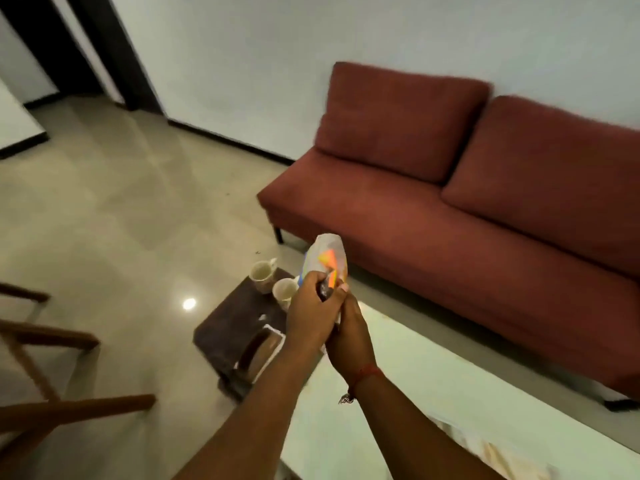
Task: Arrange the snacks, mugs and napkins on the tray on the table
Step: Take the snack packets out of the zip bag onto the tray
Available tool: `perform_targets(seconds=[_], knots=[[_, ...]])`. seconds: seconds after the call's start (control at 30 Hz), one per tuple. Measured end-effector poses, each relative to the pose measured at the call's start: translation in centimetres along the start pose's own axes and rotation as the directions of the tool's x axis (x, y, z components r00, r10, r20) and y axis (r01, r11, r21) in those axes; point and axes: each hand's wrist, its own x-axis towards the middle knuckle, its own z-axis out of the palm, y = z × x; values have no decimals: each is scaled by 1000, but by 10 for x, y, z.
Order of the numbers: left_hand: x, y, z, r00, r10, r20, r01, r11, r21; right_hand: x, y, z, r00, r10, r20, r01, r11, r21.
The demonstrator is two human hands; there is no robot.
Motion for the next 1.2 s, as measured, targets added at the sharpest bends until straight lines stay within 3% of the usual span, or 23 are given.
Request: perform_targets(seconds=[0.13, 0.17, 0.27, 0.33, 0.4, 0.57, 0.77, 0.9, 1.03, 1.2], knots=[[-70, 66, 97, 960, 178, 215, -184, 983, 5, -59, 11, -131, 980, 36, -196, -5, 987, 158], [-87, 79, 120, 932, 226, 284, -239, 971, 11, -75, 14, -165, 962, 35, -272, 0, 992, 129], [-133, 104, 182, 789, 383, 480, -460, 887, 48, -119, 28, -251, 927, 107, -361, -48, 984, 169], [-164, 120, 211, 650, 492, 579, -652, 753, 92, -148, 43, -300, 901, 150, -407, -78, 979, 188], [-187, 136, 233, 537, 562, 629, -779, 616, 114, -173, 52, -341, 864, 210, -459, -104, 964, 245], [-217, 161, 259, 465, 598, 653, -845, 519, 128, -211, 59, -400, 851, 242, -466, -106, 948, 299], [-212, 172, 252, 419, 504, 755, -820, 567, 77, -223, 58, -423, 869, 184, -460, -64, 962, 264], [-194, 169, 245, 424, 492, 760, -836, 535, 121, -217, 56, -427, 845, 275, -459, -105, 926, 362], [-173, 155, 221, 488, 513, 706, -790, 604, 106, -205, 43, -424, 854, 365, -371, -150, 855, 497], [-143, 148, 194, 697, 463, 548, -648, 733, 204, -179, 37, -412, 858, 439, -265, -283, 836, 470]])
